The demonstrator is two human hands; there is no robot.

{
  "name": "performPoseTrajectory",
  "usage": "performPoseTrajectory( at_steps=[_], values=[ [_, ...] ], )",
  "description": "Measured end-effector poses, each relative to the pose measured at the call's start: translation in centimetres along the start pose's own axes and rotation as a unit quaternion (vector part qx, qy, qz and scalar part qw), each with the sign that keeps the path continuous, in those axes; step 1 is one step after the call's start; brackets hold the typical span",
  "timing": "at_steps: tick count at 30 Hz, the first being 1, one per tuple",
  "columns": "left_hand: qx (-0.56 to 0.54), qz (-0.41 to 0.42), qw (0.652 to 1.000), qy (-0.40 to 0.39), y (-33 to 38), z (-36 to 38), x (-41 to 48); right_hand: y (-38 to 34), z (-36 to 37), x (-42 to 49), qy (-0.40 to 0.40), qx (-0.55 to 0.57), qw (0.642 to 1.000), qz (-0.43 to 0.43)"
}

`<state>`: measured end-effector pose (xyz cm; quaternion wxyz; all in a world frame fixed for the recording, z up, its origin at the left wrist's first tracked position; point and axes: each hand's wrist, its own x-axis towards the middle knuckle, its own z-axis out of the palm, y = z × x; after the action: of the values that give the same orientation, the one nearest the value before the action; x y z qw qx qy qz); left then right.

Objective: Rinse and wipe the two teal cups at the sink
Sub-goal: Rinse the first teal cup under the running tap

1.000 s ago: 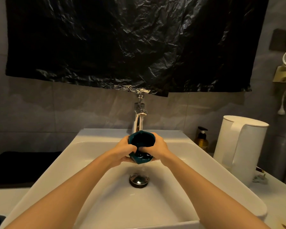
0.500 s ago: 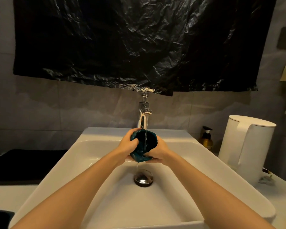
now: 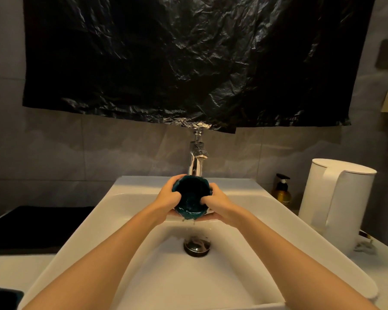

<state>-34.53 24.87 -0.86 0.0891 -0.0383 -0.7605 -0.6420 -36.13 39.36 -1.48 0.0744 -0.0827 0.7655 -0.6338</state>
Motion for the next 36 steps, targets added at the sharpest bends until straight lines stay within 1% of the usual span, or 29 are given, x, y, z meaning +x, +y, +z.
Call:
performPoseTrajectory(
  at_steps=[1,3,5,6,8,9,10,11,13,15,17,19,20,23,25,27,28,30,32,33,34,35,36],
  values=[
    [-0.005,-0.008,1.000,0.003,0.1,0.1,0.1,-0.2,0.2,-0.1,0.035,-0.025,0.999,-0.015],
    [0.020,-0.007,1.000,0.001,-0.1,0.4,0.2,-0.4,0.3,-0.1,0.100,-0.088,0.989,-0.059],
    [0.090,0.011,0.996,0.003,-0.7,1.0,0.4,-0.5,0.0,-0.1,0.154,-0.157,0.970,-0.103],
    [0.119,0.001,0.993,0.015,-0.9,1.1,0.4,-0.5,-0.3,-0.2,0.178,-0.187,0.959,-0.118],
    [0.121,-0.041,0.990,0.065,-0.8,1.3,0.7,-0.4,-0.8,-0.5,0.227,-0.246,0.931,-0.143],
    [0.094,-0.065,0.991,0.076,-0.5,1.3,0.9,-0.4,-1.0,-0.7,0.253,-0.280,0.913,-0.153],
    [0.041,-0.093,0.993,0.064,0.2,1.3,0.9,-0.2,-1.2,-0.8,0.274,-0.321,0.892,-0.164],
    [-0.037,-0.124,0.991,0.034,0.9,1.3,0.7,-0.1,-1.5,-0.9,0.290,-0.365,0.867,-0.177],
    [-0.197,-0.184,0.963,-0.022,2.0,1.4,0.0,0.3,-1.6,-1.0,0.306,-0.428,0.826,-0.203],
    [-0.303,-0.218,0.926,-0.048,2.4,1.2,-0.4,0.3,-1.6,-1.1,0.320,-0.446,0.806,-0.221],
    [-0.373,-0.228,0.898,-0.055,2.6,1.0,-0.6,0.2,-1.5,-1.2,0.329,-0.453,0.792,-0.244],
    [-0.419,-0.225,0.878,-0.053,3.2,1.0,-0.8,0.2,-1.1,-1.3,0.320,-0.468,0.778,-0.270],
    [-0.430,-0.221,0.874,-0.048,3.4,1.1,-0.8,0.2,-0.8,-1.4,0.314,-0.471,0.776,-0.278],
    [-0.469,-0.200,0.860,-0.028,3.9,1.5,-0.8,0.0,0.0,-1.5,0.296,-0.448,0.790,-0.296],
    [-0.491,-0.174,0.854,-0.007,4.1,1.5,-0.6,0.0,0.4,-1.5,0.277,-0.411,0.808,-0.319],
    [-0.500,-0.153,0.852,0.013,4.3,1.3,-0.5,0.2,0.7,-1.2,0.231,-0.345,0.847,-0.332],
    [-0.493,-0.142,0.858,0.025,4.4,1.2,-0.5,0.3,0.9,-1.0,0.199,-0.305,0.874,-0.322],
    [-0.449,-0.128,0.883,0.044,4.3,0.9,-0.5,0.1,1.3,-0.9,0.130,-0.224,0.926,-0.275],
    [-0.399,-0.111,0.909,0.051,4.0,0.4,-0.3,-0.9,1.2,-1.4,0.062,-0.131,0.971,-0.191],
    [-0.371,-0.098,0.922,0.046,4.0,0.1,-0.3,-1.5,0.8,-1.6,0.026,-0.058,0.988,-0.141],
    [-0.337,-0.083,0.937,0.035,3.9,-0.1,-0.3,-2.0,0.5,-1.9,-0.008,0.027,0.995,-0.092],
    [-0.296,-0.068,0.953,0.018,3.8,-0.2,-0.3,-2.4,0.1,-2.1,-0.034,0.099,0.993,-0.052],
    [-0.249,-0.056,0.967,0.000,3.7,-0.2,-0.4,-2.4,-0.2,-2.2,-0.048,0.144,0.988,-0.016]
  ],
)
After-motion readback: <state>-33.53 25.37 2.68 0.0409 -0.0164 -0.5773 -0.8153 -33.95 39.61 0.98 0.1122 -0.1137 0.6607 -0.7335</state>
